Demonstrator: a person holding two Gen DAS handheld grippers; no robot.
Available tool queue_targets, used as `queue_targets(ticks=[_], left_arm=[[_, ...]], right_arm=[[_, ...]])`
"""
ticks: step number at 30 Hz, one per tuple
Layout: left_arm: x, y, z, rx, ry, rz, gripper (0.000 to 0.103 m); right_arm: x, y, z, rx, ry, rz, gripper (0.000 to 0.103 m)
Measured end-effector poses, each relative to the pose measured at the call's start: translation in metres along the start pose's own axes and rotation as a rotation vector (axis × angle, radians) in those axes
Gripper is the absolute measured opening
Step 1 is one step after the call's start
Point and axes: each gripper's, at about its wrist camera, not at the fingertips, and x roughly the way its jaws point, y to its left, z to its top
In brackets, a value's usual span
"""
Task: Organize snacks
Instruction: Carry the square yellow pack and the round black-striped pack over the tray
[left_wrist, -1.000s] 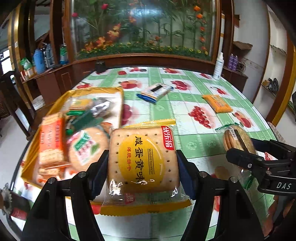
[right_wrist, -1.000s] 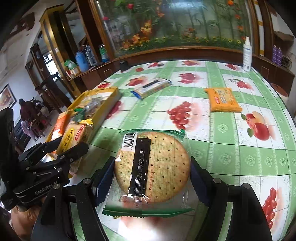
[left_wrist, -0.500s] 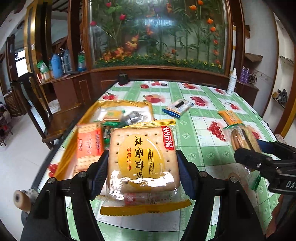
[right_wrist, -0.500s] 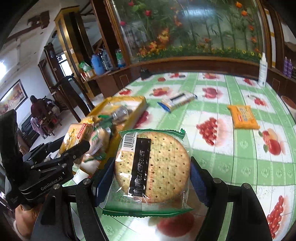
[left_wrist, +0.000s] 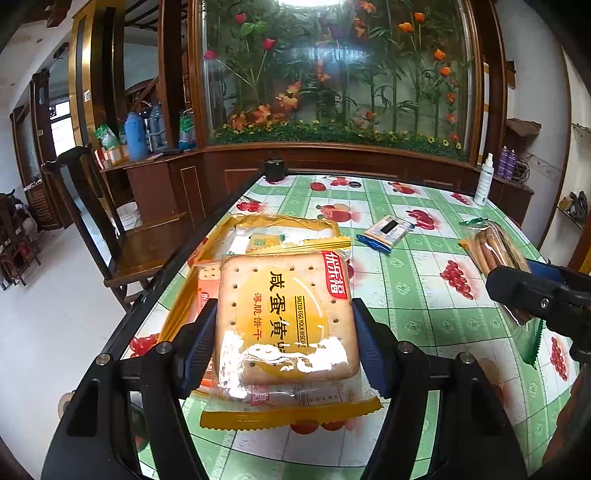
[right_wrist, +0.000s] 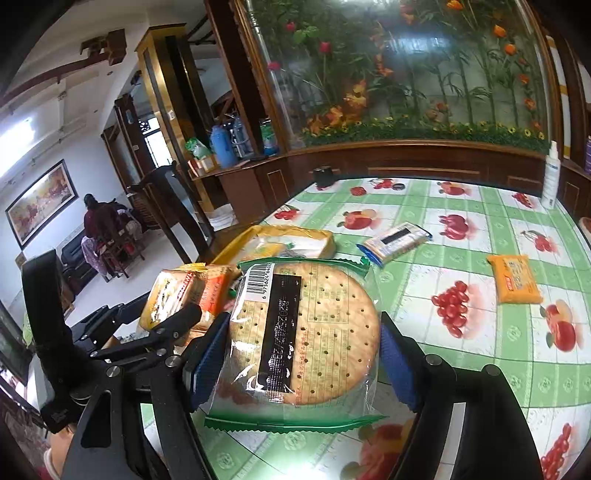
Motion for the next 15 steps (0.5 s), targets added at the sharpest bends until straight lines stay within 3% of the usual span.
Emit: queue_targets(ticks=[15], left_arm=[[0.021,0.013,0.000,-0.029,0.042,0.022,0.068]], right_arm=[[0.033,0.009,0.007,-0.023,0.044,0.023,0.078]])
